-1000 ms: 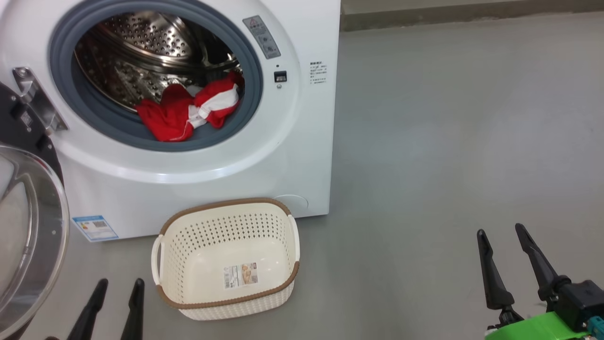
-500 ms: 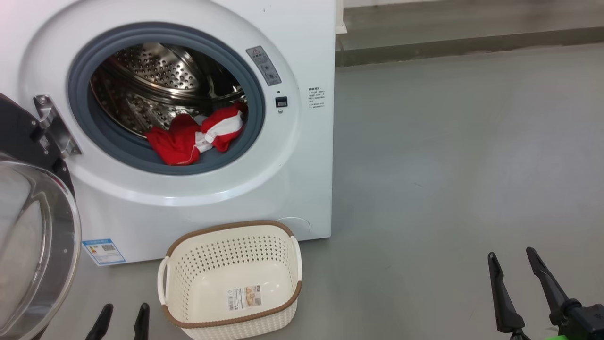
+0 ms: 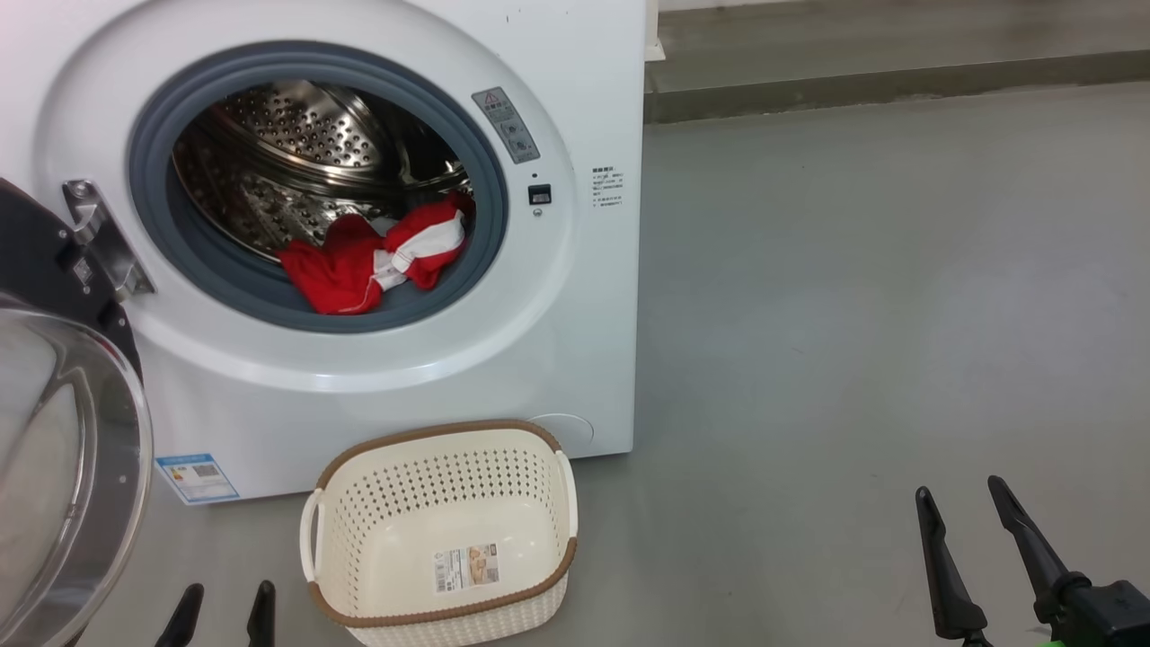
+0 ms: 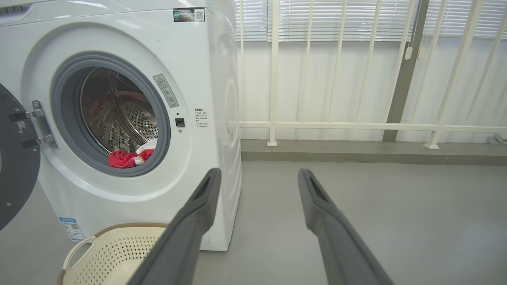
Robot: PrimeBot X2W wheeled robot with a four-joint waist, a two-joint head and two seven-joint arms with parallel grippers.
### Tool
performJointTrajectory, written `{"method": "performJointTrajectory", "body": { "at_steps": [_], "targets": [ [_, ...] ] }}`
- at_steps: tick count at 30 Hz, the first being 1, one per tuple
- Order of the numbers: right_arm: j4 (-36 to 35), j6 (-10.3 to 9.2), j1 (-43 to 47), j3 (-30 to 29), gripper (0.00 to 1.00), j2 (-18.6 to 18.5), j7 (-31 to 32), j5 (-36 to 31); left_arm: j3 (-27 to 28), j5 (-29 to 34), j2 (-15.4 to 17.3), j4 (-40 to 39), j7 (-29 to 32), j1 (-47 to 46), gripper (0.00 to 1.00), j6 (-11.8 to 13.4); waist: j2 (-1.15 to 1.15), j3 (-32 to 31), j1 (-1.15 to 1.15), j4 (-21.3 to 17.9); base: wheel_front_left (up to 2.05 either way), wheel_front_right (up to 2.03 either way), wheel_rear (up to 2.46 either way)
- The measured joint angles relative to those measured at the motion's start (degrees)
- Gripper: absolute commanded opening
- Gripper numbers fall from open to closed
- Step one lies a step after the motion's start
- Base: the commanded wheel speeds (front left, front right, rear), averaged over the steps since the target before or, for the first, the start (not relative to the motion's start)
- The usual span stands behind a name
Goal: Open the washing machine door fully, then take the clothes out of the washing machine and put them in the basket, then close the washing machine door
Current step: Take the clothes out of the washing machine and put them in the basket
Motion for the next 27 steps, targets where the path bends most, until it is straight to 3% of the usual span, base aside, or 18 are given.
{"method": "performJointTrajectory", "body": {
  "at_steps": [15,27],
  "targets": [
    [1.2,0.0,-0.3,0.5,1.0,0.0,0.0,0.6,1.1,-1.8,0.3,-2.5,-0.2,0.0,1.0,-0.7,0.0,1.2,0.0,0.6,1.63,-1.63,0.0],
    [1.5,0.0,-0.6,0.5,1.0,0.0,0.0,0.7,0.7,-2.0,0.5,-1.6,-0.1,0.0,1.0,-0.5,0.0,1.6,0.0,1.0,0.39,-0.39,0.0]
  ]
}}
